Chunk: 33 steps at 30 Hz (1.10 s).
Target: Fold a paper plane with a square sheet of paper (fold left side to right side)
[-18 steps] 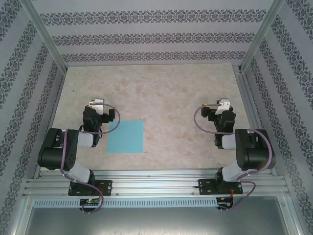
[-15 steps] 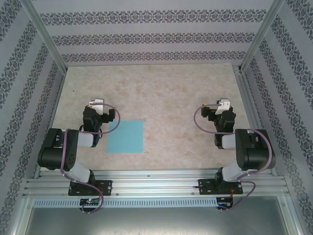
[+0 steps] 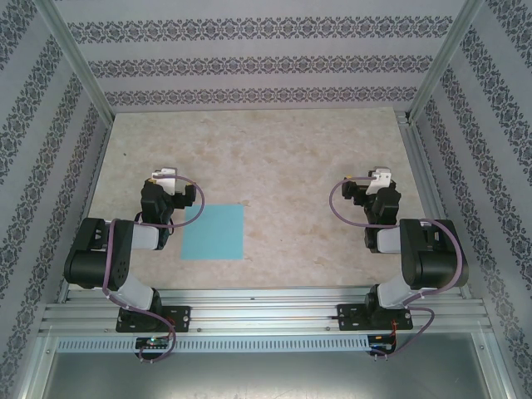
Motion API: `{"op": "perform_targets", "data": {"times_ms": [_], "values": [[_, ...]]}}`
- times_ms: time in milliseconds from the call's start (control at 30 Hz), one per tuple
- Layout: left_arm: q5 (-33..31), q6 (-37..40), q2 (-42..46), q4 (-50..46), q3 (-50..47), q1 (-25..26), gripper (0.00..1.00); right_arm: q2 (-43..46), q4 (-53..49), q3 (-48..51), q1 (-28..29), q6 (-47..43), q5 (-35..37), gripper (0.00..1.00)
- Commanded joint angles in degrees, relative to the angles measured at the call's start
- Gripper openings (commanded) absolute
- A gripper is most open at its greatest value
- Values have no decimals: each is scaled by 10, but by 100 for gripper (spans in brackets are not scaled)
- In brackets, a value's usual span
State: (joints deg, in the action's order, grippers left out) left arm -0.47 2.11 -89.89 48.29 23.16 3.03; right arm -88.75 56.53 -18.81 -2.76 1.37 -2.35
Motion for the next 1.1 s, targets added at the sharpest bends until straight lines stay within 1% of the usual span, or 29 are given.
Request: {"op": "perform_targets", "data": {"times_ms": [0, 633, 700, 767, 833, 867, 900, 967, 1067], "values": [[3, -5, 4, -8, 6, -1, 100, 4, 10, -4, -1, 4, 15, 98], [3, -4, 5, -6, 5, -1, 100, 6, 12, -4, -1, 5, 22, 98], [-10, -11, 11, -9, 5, -1, 100, 7, 15, -4, -1, 7, 26, 98], [-28, -18, 47, -55, 11, -1, 100, 22, 12, -1, -2, 11, 38, 98], [-46, -39, 106, -180, 45, -1, 100, 54, 1, 6, -1, 11, 42, 98], [-43, -52, 129, -234, 63, -1, 100, 79, -24, 5, -2, 12, 46, 98], [-32, -62, 153, -283, 76, -1, 100, 104, -65, -3, -2, 15, 51, 98], [-2, -109, 203, -380, 102, -1, 100, 160, -178, -35, -1, 35, 56, 98], [52, -190, 262, -507, 127, 0, 100, 237, -337, -80, 5, 68, 22, 98]]}}
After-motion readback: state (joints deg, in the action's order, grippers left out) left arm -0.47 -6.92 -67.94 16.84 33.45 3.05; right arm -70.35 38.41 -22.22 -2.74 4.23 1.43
